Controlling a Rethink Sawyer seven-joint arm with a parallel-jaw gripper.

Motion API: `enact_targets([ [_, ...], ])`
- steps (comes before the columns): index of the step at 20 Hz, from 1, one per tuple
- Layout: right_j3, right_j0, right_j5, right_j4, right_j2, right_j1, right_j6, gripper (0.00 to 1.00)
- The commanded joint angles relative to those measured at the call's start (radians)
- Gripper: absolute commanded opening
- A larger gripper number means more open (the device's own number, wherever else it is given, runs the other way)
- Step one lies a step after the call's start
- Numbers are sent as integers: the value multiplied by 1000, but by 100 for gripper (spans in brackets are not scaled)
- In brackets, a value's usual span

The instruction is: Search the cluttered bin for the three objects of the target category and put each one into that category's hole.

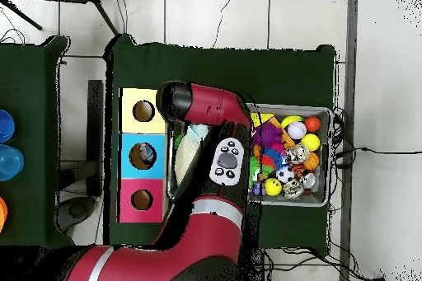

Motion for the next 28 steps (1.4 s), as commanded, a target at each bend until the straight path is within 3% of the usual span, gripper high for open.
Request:
enact_targets([
  [1,-41,2,-115,24,41,67,165,100],
  [28,-65,-7,-67,17,47,70,111,100],
])
